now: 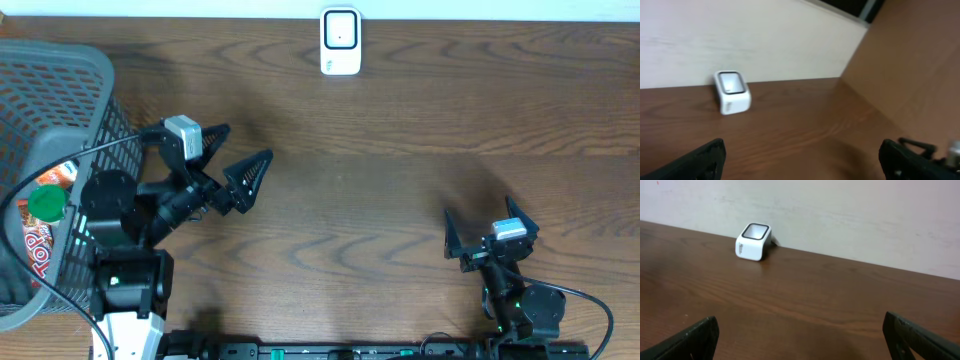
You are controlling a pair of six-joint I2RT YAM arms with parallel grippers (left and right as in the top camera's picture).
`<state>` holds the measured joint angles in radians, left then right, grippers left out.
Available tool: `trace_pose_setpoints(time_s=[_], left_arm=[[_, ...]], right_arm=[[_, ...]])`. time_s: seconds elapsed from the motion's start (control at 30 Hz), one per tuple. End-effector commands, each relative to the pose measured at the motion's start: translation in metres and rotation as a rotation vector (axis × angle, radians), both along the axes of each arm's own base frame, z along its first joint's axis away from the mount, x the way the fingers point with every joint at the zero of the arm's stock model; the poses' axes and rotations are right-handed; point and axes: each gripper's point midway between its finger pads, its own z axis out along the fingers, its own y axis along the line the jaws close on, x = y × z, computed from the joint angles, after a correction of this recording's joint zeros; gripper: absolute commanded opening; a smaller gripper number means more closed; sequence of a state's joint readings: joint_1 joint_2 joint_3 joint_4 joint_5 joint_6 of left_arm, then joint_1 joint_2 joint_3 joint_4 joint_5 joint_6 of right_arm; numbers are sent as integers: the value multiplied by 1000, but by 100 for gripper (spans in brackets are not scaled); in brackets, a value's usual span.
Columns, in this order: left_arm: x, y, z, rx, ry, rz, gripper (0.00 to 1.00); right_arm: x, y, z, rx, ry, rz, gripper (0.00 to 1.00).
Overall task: Scan the item barcode
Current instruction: 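Reach the left gripper into the basket and grasp the green-lidded jar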
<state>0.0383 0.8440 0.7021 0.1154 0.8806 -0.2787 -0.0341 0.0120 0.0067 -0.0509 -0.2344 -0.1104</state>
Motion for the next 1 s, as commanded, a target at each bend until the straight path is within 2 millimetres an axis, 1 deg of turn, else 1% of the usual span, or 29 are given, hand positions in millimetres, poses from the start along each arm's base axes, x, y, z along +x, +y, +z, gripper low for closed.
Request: trace_pose_setpoints(time_s=[0.0,0.1,0.27,0.33,0.4,0.47,0.53,0.57,0.6,0.63,0.67,0.7,0.77,0.83,0.87,0.9,0.93,0.97], left_arm=[[-10,-12,27,-61,5,-109,98],[-10,-17,51,-75,-16,-160,98],[-2,-14,103,-76,-84,-177,98],[7,-3,123,-69,-121,-147,98],[22,22,146,-83,-137,-54,98],[40,61,163,-148,-96,105,98],[53,104,175,-185,-73,254,98],[58,132,178,-194,-61,346,98],[61,149,179,-200,-49,402,98],[63,185,178,-214,-19,525,98],[62,202,178,-218,-8,583,98],[60,224,177,-223,4,656,98],[50,278,174,-243,31,844,98],[34,328,163,-268,76,1047,98],[20,357,147,-288,131,1184,98],[9,376,132,-303,185,1280,98],[-3,393,112,-309,259,1375,98],[-12,403,93,-296,329,1439,98]], right_arm=[[-1,2,-1,-3,0,9,99],[-1,2,-1,-3,0,9,99],[-1,2,-1,-3,1,9,99],[-1,2,-1,-3,1,9,99],[-1,2,-1,-3,1,9,99],[-1,2,-1,-3,0,9,99],[-1,2,-1,-3,1,9,99],[-1,2,-1,-3,0,9,99],[-1,2,-1,-3,0,9,99],[-1,2,-1,-3,0,9,99],[-1,2,-1,-3,0,9,99],[-1,2,-1,-3,0,9,99],[-1,2,-1,-3,1,9,99],[-1,2,-1,-3,0,9,99],[-1,2,-1,-3,0,9,99],[-1,2,-1,-3,1,9,99],[-1,2,-1,-3,0,9,99],[-1,2,-1,-3,1,9,99]])
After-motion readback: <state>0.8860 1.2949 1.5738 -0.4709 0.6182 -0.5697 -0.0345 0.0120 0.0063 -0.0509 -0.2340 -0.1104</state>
